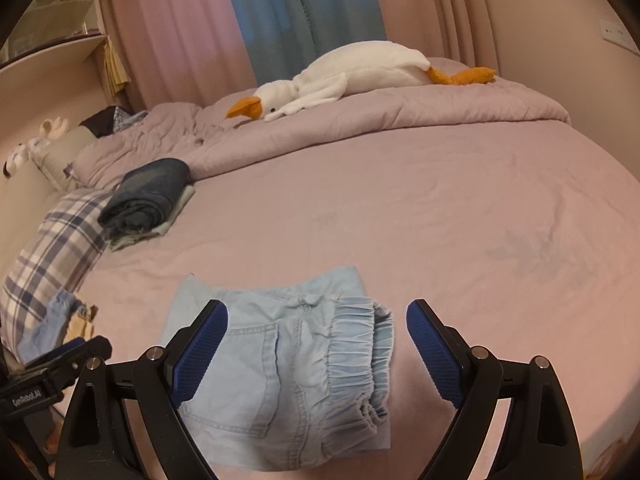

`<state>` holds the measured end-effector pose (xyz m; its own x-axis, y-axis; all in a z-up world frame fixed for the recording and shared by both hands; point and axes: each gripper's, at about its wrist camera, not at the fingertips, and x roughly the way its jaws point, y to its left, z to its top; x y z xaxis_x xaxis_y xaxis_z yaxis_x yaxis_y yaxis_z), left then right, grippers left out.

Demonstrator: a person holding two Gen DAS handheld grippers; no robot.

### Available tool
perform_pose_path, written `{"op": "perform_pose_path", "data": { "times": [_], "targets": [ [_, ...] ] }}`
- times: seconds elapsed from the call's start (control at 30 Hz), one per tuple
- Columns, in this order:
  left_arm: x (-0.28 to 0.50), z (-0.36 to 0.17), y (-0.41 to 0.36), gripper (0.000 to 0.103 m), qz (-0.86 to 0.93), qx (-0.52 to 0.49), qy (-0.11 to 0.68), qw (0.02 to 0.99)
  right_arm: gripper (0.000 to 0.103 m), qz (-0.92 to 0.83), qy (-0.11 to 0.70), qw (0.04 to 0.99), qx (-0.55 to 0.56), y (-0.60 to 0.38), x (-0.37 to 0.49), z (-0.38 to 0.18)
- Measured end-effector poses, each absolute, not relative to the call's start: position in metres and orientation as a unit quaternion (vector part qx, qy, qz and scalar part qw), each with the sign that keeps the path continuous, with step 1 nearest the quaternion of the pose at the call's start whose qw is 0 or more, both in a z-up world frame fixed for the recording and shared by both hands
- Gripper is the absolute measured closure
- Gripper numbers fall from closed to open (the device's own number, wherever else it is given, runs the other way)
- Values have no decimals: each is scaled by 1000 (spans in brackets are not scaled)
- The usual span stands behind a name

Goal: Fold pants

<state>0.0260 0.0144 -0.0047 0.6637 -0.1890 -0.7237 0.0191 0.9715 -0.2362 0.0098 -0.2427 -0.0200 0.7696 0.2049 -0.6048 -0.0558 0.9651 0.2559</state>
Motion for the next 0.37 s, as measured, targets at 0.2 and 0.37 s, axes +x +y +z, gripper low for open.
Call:
{"op": "perform_pose_path", "data": {
  "times": [0.2, 0.37],
  "targets": [
    [23, -2, 12, 2, -56, -89, 396, 912, 12, 65, 336, 933, 111, -242, 12, -21],
    [25, -3, 12, 2, -60, -91, 399, 911, 12, 65, 337, 933, 107, -239, 13, -21]
  ]
}}
